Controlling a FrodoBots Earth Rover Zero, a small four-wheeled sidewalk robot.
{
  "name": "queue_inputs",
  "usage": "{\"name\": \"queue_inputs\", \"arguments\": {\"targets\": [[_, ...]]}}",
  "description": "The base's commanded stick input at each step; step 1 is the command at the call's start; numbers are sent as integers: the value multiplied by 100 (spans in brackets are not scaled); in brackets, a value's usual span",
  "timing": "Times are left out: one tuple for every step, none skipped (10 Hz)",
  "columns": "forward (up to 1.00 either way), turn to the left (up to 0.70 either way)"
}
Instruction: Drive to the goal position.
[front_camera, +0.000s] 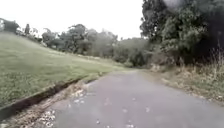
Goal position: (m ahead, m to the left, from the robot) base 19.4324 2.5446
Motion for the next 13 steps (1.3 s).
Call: {"name": "queue_inputs", "arguments": {"targets": [[50,0],[50,0],[50,0],[50,0],[50,0],[50,0],[50,0],[50,0],[50,0],[50,0],[50,0],[50,0],[50,0]]}}
